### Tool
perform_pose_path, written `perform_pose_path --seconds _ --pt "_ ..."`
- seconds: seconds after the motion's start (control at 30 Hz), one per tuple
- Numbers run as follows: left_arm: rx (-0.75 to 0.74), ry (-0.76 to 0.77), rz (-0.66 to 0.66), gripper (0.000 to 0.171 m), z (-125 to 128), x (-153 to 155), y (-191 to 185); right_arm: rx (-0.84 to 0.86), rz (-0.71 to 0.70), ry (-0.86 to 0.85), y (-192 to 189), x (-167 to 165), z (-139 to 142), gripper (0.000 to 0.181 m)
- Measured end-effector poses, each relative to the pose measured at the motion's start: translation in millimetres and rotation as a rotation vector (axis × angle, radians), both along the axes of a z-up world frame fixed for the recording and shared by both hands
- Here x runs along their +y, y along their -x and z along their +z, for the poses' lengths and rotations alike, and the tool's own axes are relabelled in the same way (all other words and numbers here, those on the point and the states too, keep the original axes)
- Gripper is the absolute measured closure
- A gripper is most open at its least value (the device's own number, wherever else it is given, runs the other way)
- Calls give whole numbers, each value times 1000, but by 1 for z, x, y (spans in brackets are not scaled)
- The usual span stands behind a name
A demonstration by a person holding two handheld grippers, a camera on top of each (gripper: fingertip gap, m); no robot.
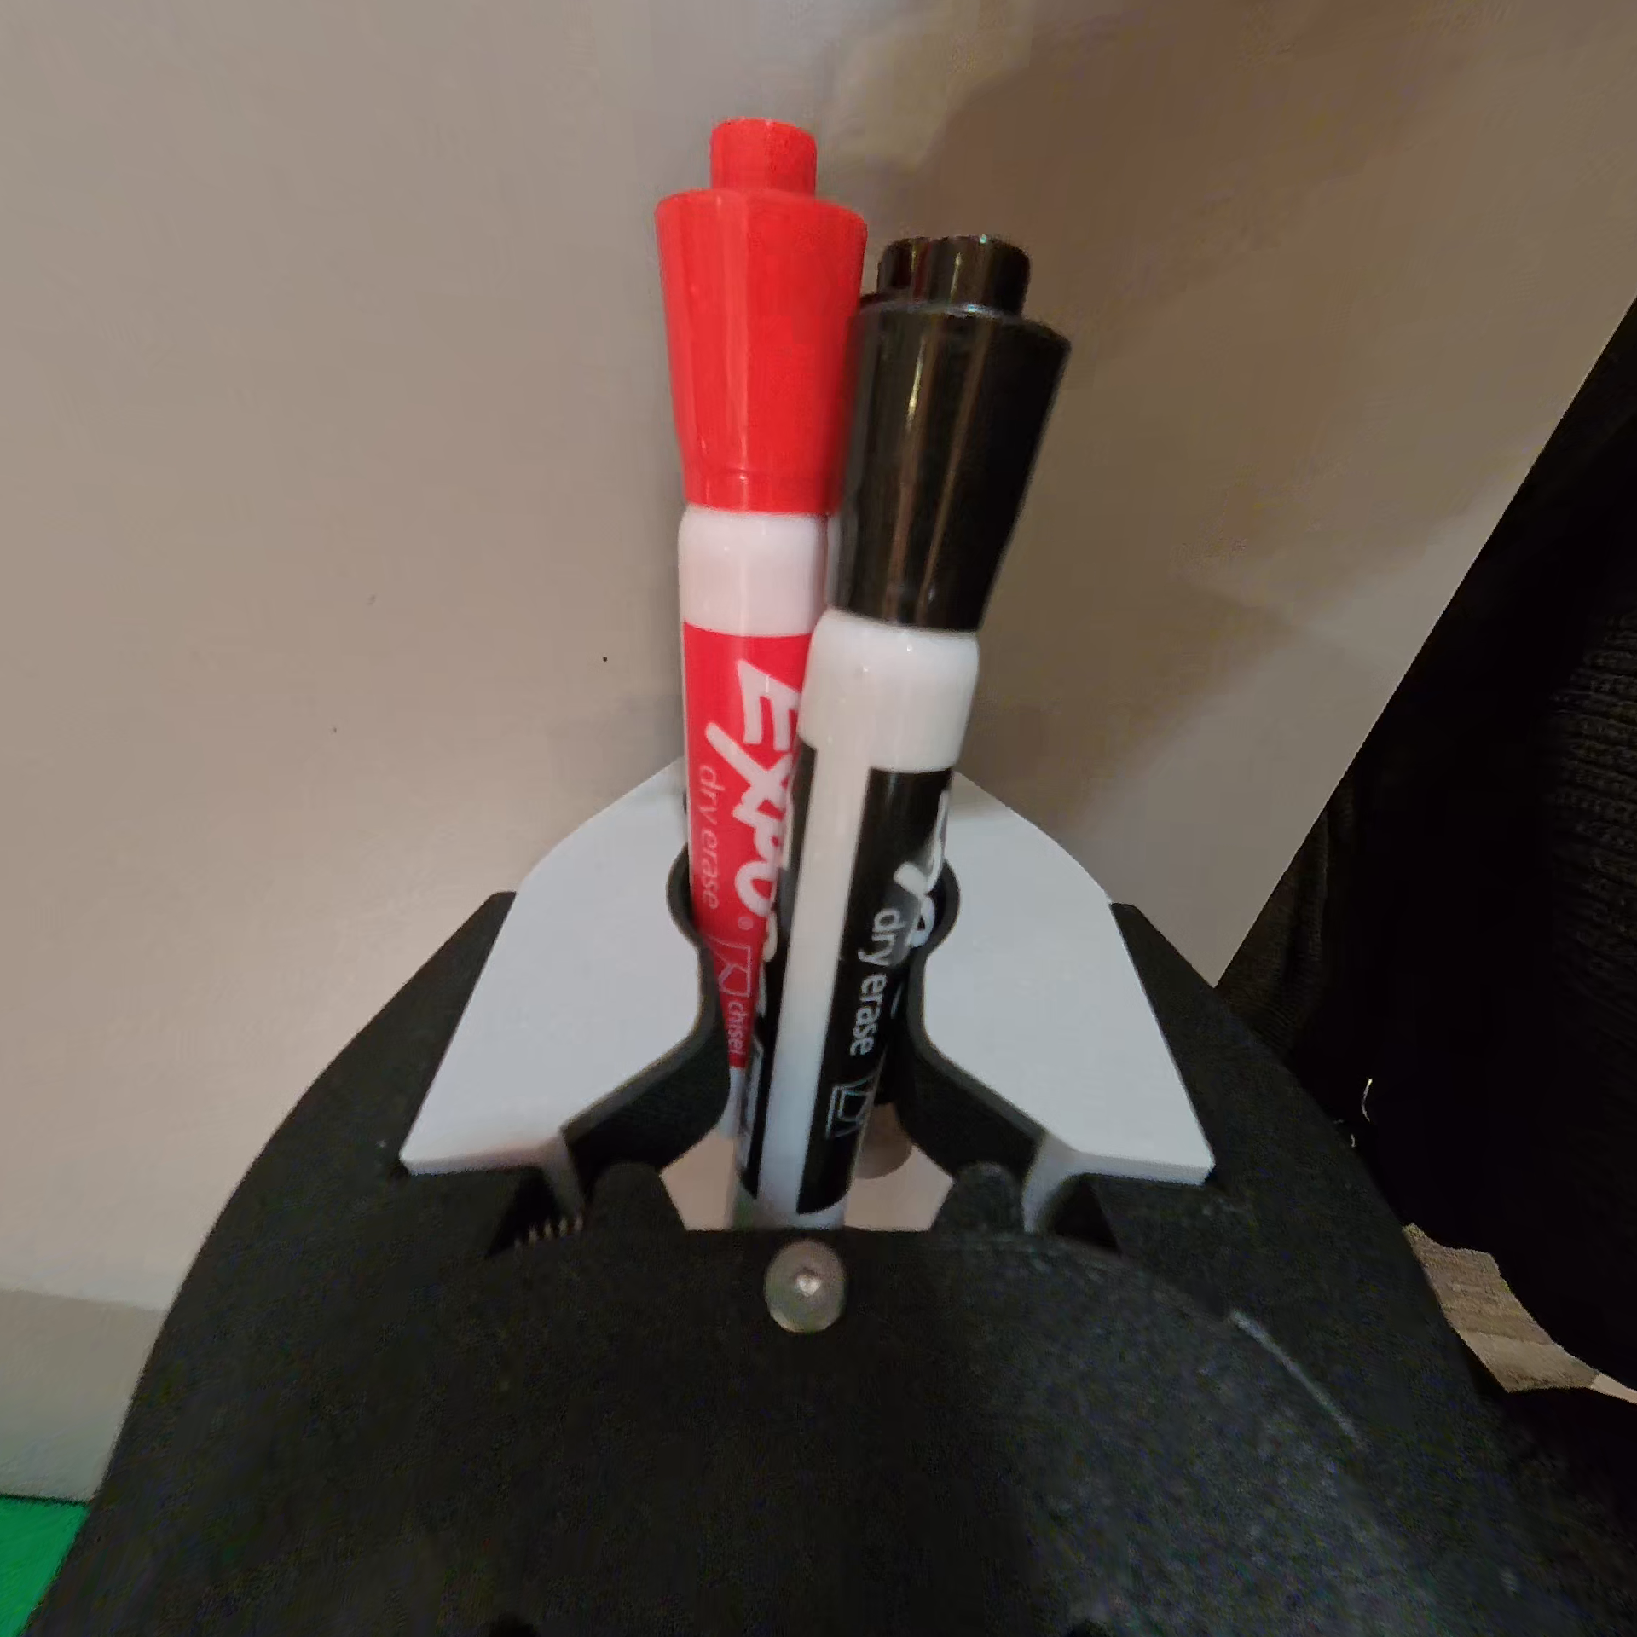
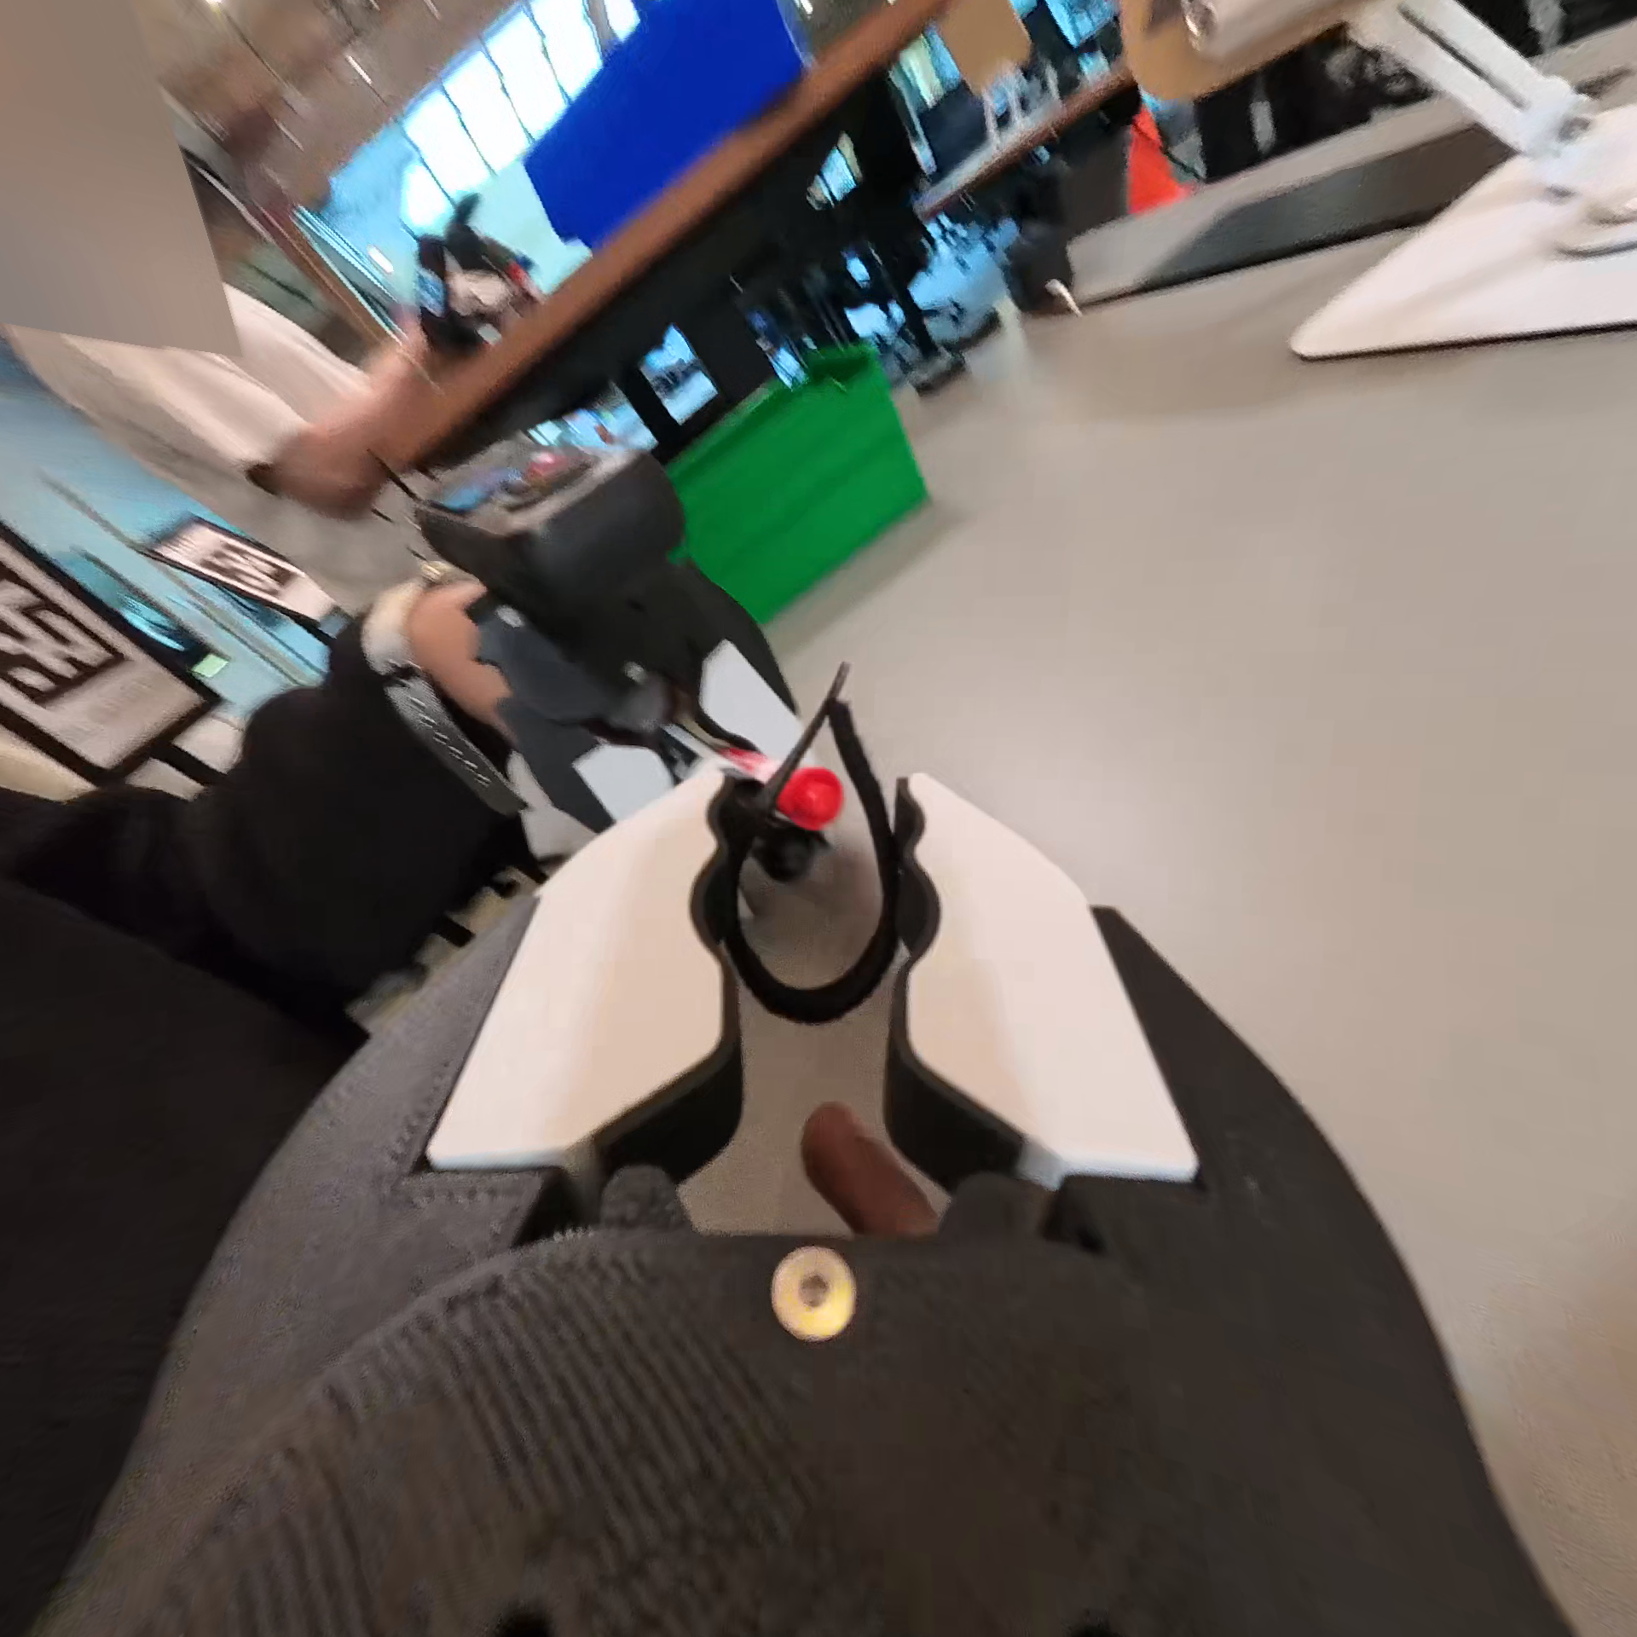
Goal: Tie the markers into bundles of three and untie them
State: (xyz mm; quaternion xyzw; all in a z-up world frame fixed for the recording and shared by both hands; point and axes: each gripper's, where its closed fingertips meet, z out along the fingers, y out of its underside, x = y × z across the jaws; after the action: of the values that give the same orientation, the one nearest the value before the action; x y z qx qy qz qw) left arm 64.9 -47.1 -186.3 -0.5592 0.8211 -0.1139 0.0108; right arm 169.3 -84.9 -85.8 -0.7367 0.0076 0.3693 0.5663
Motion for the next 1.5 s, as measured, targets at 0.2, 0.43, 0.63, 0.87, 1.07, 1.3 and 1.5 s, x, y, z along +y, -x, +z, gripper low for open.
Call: perform_pose_path --seconds 0.2,0.43,0.63,0.87,1.07,1.3,1.5 --pt "-9 14 -11 128 0 0 0 -13 2 38 20 6 -13 133" --pt "-39 47 -44 128 1 0 1 41 -30 52 33 14 -18 120" --pt "-70 125 -58 129 2 -3 2 145 -32 56 39 20 -22 119" --pt "-71 151 -50 129 3 -4 2 247 5 59 58 27 -22 120" --pt "-54 118 -87 128 2 -10 3 213 30 75 69 33 -24 122" --pt "-27 37 -114 128 1 -10 4 176 103 123 70 29 -26 135" --pt "-3 -31 -135 129 -1 -10 4 218 178 204 73 24 -31 139"
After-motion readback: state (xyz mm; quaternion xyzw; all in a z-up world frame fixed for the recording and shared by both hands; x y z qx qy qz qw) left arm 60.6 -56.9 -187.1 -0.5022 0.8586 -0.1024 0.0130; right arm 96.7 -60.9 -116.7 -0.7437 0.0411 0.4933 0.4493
